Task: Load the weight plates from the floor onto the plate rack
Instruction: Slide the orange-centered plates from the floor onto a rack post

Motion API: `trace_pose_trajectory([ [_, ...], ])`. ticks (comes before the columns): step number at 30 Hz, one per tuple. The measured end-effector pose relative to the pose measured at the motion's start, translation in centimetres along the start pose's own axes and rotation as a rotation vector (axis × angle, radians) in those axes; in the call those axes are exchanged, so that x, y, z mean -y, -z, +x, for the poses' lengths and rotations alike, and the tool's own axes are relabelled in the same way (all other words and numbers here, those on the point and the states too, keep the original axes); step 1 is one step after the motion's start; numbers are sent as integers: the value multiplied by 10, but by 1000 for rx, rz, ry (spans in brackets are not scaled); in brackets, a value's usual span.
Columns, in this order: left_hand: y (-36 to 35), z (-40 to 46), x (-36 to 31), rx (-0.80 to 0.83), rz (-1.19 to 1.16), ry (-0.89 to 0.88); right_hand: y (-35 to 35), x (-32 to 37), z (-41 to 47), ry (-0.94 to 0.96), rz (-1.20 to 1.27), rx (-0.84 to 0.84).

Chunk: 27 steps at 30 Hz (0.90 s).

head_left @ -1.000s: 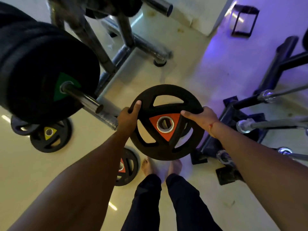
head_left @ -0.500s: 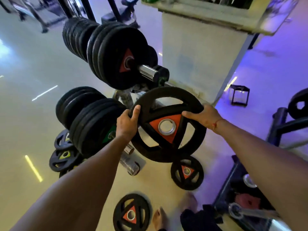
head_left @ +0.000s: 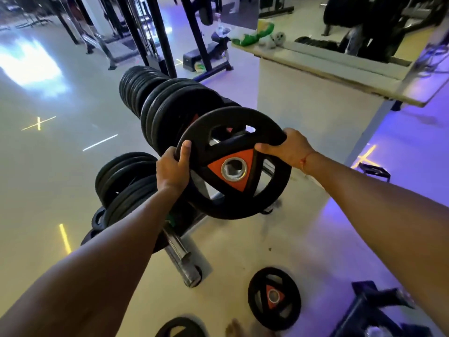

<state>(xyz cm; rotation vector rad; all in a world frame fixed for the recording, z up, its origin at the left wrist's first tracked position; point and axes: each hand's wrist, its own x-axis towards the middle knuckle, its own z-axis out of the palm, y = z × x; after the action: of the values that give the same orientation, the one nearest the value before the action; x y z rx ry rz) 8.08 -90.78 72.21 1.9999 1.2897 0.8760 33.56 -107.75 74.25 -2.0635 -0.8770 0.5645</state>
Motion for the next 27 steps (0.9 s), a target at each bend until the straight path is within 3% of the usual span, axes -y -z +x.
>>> trace_pose_trajectory([
  [17, -34, 32, 30, -18, 67, 28, -22, -6, 96, 54, -14, 177],
  [27, -46, -5, 36, -55, -96, 13, -15, -1, 112, 209, -230, 223],
])
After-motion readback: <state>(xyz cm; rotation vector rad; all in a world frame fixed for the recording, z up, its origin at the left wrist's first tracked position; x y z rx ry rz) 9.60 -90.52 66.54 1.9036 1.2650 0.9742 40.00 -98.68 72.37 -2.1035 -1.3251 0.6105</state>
